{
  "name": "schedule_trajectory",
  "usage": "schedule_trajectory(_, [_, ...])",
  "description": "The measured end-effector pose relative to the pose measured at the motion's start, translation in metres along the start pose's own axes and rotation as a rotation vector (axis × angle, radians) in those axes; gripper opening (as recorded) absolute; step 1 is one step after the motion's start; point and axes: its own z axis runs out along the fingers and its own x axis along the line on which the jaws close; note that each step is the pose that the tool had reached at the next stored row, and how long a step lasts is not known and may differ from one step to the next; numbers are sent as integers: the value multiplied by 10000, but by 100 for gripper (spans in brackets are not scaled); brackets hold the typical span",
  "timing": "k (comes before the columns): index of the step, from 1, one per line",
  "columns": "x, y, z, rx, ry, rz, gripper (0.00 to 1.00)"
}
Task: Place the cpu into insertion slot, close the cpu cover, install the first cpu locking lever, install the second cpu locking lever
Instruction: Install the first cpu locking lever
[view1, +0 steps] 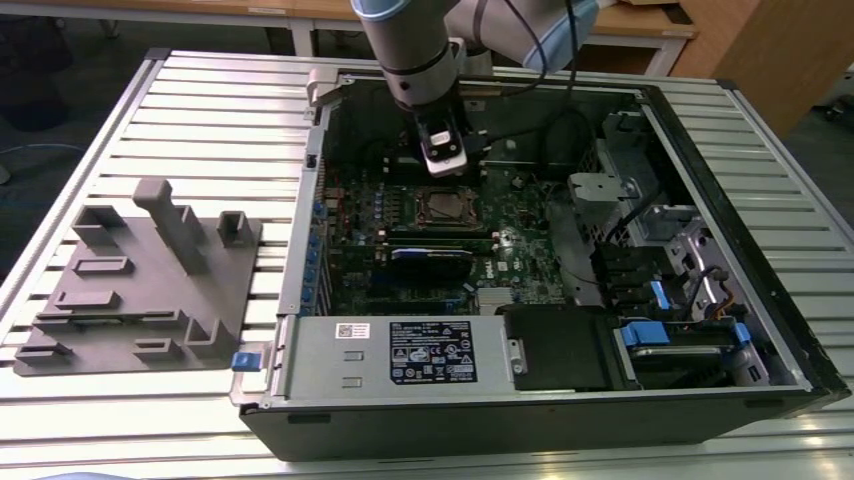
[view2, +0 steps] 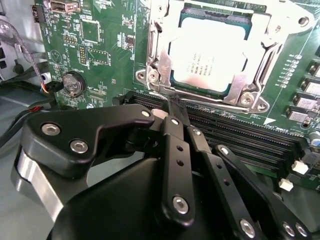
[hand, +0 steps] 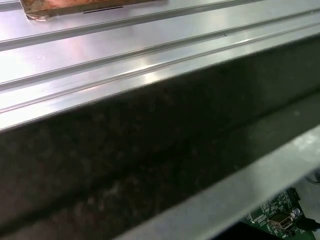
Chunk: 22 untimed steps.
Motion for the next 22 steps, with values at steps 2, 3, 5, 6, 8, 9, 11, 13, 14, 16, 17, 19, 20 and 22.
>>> schedule_trajectory(2, [1, -3, 6, 0, -2, -1, 11])
schedule_trajectory(3, [2, -4, 9, 0, -2, -2, 11])
schedule_trajectory(5, [3, -6, 14, 0, -2, -1, 11])
schedule_trajectory(6, [4, -6, 16, 0, -2, -1, 11])
schedule_trajectory(8, [4, -8, 22, -2, -3, -2, 11])
schedule_trajectory(9, [5, -9, 28, -10, -8, -1, 11])
schedule_trajectory(11, [6, -13, 32, -4, -5, -2, 11])
schedule_trajectory(13, [7, -15, 34, -4, -3, 1, 11])
schedule_trajectory(14, [6, -16, 34, -31, 8, 9, 11])
schedule_trajectory(16, [6, -17, 34, -158, 58, 58, 11])
schedule_trajectory(17, [5, -19, 35, -209, 77, 76, 11])
schedule_trajectory(19, [2, -25, 34, -260, 98, 96, 11])
schedule_trajectory(20, [1, -28, 34, -269, 101, 100, 11])
schedule_trajectory(22, [-1, -31, 34, -277, 103, 103, 11])
